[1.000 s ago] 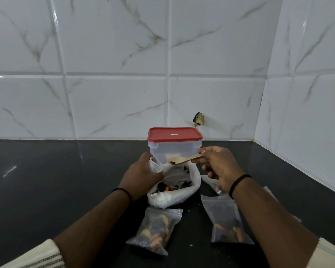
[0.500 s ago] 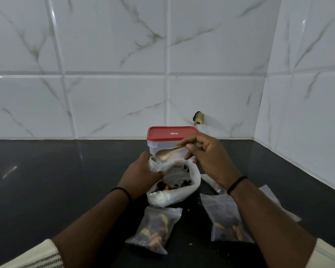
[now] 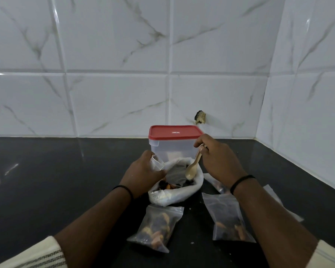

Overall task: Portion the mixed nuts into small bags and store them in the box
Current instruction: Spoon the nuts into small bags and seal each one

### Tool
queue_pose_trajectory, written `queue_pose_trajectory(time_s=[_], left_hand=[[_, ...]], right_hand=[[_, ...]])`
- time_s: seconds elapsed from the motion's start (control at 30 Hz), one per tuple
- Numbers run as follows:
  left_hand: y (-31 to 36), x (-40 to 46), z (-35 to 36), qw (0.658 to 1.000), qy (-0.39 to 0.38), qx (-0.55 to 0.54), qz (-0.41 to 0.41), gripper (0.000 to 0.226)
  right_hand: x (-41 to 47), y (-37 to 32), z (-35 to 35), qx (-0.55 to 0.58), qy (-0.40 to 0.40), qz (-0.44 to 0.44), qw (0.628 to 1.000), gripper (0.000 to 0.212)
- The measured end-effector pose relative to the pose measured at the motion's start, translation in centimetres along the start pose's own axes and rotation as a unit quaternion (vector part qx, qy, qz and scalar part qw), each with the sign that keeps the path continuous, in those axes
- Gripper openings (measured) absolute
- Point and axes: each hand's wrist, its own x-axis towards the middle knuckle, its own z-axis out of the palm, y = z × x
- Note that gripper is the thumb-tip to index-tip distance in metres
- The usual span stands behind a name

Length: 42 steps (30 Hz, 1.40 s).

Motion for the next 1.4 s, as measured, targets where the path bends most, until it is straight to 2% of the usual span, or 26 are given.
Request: queue_pose_trajectory(time_s=[0.13,0.37,0.6,0.83,1.1,1.4], left_hand=[[-0.1,0.1,0.0,1.0,-0.002,0.002,-0.001,0.044],[-0.2,0.2,0.0,1.0,-0.011,0.013,-0.001,0.04],[-0.4,0.2,0.0,1.0,-0.013,0.027,0.001,0.034],[-0.3,0.3,0.1,1.0,-0.015,0.025,0.002,0.035],[-0.2,0.1,0.1,1.0,-0.006,0.019,-0.001,0.037],[0.2,-0.2,-0.2,1.0,0.01,-0.004,0.018,0.038]], right_hand=[[0.2,0.2,0.0,0.037,-0.027,0.023,0.999,0.016],[0.4,0.5,0.1,0.14,-0.048,0.114,0.982,0.021],[0.3,0.4,0.4,0.154,-0.105,0.15,0.971,0.02],[-0.5,-1.0,0.8,0.197,-0.212,0.177,0.941,0.018],[-0.3,-0.5,0.5,0.314,-0.139,0.281,0.896,0.018],[0.3,-0.1,0.3,0.332,-0.04,0.301,0.893,0.02]])
